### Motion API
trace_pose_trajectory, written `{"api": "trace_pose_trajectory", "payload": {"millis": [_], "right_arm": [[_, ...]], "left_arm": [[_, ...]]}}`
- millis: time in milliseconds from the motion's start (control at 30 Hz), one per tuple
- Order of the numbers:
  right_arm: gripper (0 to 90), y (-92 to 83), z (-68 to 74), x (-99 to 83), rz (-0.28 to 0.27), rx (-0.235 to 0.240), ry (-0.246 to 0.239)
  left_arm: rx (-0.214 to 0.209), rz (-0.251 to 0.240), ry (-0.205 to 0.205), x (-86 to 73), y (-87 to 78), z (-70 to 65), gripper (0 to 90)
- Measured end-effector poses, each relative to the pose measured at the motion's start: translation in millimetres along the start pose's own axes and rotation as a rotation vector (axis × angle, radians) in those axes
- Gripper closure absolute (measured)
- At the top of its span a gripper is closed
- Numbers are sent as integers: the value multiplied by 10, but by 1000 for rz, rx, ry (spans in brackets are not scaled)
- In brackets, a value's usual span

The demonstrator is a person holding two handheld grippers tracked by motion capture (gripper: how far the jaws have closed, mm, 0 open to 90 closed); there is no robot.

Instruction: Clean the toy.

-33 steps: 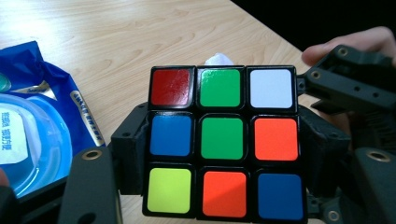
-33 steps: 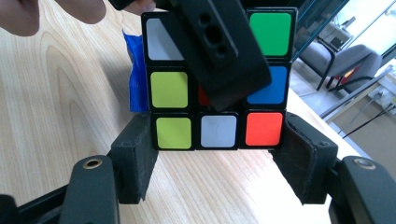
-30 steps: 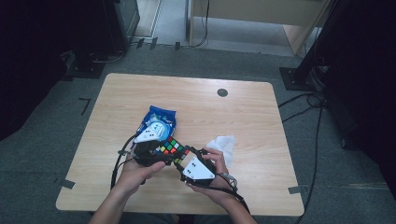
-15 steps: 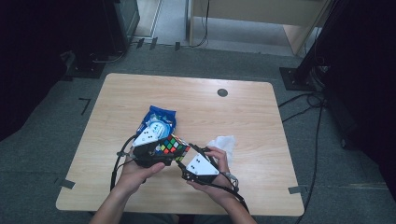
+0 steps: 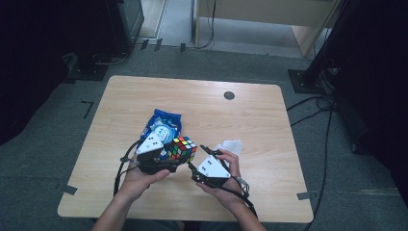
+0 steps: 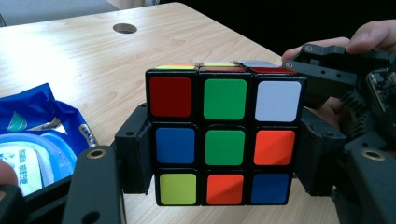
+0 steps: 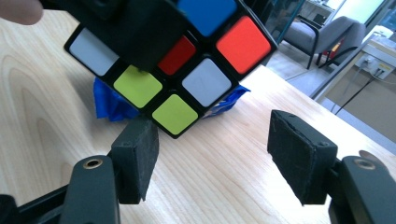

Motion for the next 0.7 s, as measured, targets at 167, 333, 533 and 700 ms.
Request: {"api": "trace_pose_trajectory", "payload": {"millis": [167, 333, 533, 700], "right_arm": [[348, -10, -44, -12, 0, -13, 12], [353, -16, -79, -21, -4, -19, 27], [383, -56, -208, -31, -18, -40, 61], [445, -145, -541, -153, 9, -92, 205]], "left_arm": [[-6, 6, 5, -8, 3, -1, 340], [-6, 4, 12, -8, -3, -7, 340], [43, -36, 17, 34, -67, 37, 340], [61, -43, 6, 39, -98, 104, 340]]}}
Point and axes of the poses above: each handheld gripper's, and its own axes: y roughly forward along the jaws, x roughly out of its top, z roughly to its left, the point moved 5 cm from there along y, roughly forward along the jaws, and after that the axes turned 8 degrees about -y, right-handed, at the moved point
